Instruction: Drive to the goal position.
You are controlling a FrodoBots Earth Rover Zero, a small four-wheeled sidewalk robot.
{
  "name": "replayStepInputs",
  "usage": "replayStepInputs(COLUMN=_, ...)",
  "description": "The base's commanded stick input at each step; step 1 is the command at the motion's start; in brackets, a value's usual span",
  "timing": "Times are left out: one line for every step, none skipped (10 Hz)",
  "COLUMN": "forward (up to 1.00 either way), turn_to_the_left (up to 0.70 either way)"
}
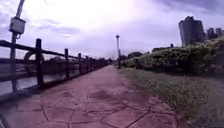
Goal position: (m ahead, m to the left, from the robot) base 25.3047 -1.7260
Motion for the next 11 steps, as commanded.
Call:
replayStepInputs(forward=1.00, turn_to_the_left=0.00)
replayStepInputs(forward=1.00, turn_to_the_left=0.00)
replayStepInputs(forward=1.00, turn_to_the_left=0.00)
replayStepInputs(forward=1.00, turn_to_the_left=0.22)
replayStepInputs(forward=1.00, turn_to_the_left=0.30)
replayStepInputs(forward=1.00, turn_to_the_left=-0.05)
replayStepInputs(forward=1.00, turn_to_the_left=0.00)
replayStepInputs(forward=1.00, turn_to_the_left=0.00)
replayStepInputs(forward=1.00, turn_to_the_left=0.00)
replayStepInputs(forward=1.00, turn_to_the_left=0.00)
replayStepInputs(forward=1.00, turn_to_the_left=0.00)
